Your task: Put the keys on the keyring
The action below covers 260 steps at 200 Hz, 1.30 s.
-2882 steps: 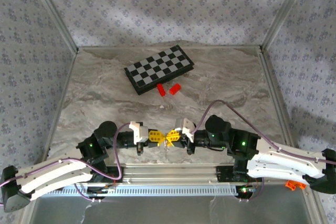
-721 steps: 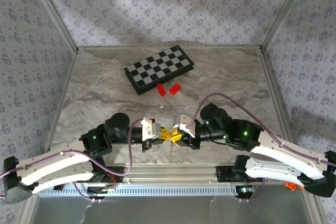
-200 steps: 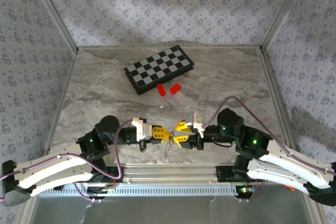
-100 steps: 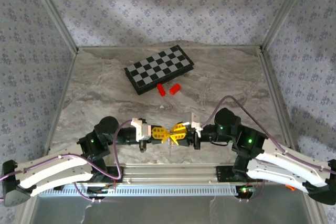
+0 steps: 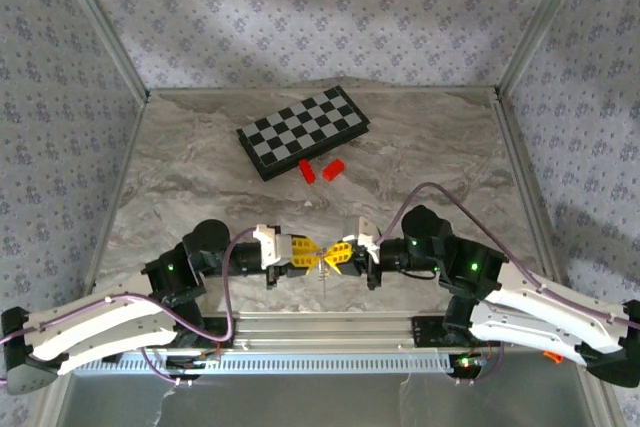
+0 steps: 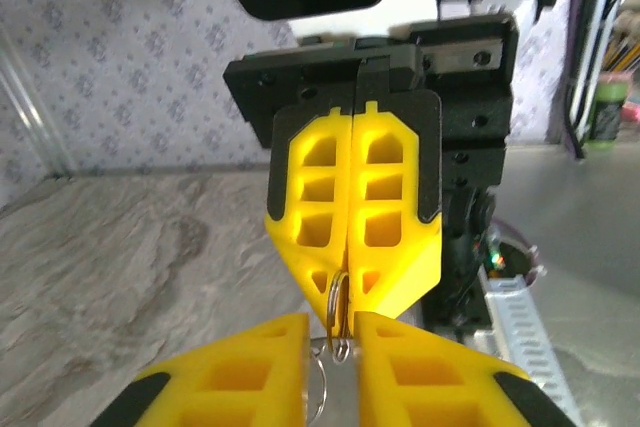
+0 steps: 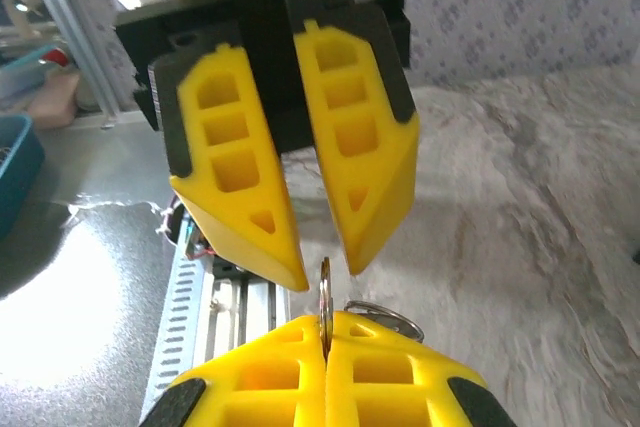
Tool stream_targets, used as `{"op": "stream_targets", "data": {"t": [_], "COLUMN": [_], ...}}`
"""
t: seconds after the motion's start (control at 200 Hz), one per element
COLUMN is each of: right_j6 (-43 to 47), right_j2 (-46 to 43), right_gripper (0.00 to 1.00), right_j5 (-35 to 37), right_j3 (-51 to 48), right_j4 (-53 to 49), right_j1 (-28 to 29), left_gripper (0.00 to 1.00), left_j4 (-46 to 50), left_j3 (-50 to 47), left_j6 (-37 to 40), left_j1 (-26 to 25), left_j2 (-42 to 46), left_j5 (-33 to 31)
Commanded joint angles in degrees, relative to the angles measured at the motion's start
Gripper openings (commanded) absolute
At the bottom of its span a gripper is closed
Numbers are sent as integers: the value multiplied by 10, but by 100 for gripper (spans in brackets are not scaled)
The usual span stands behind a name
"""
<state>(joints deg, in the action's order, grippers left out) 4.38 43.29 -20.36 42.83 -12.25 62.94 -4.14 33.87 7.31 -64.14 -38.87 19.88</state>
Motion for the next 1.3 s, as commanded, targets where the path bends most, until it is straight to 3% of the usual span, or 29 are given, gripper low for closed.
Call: {"op": "stream_targets", "data": {"t": [0.0,0.18,0.64,1.0,1.094,1.259,1.294], "right_j6": [33,61,83,81,80,81,81], "right_j2": [11,50,108,116,117,113,109], "right_gripper": [0,0,0,0,0,0,4], "right_j5": [62,112,100,82,80,74,75], "right_j3": [50,97,147,150,150,146,141], "right_j4": [-85,-156,-184,-175,-172,-163,-157], "right_j1": [20,44,47,51,51,50,51], "left_gripper": [21,23,27,11,0,0,0], "left_j4": [91,130,133,114,108,75,61], "left_j3": [45,62,67,67,66,54,48], "left_j6": [31,37,38,45,45,34,29], "left_j1": [-1,-2,-3,-3,-3,-3,-3], "left_j2": [-4,-9,-29,-46,-45,-23,-15], "left_j5": [-33,-32,-7,-4,2,12,14]}}
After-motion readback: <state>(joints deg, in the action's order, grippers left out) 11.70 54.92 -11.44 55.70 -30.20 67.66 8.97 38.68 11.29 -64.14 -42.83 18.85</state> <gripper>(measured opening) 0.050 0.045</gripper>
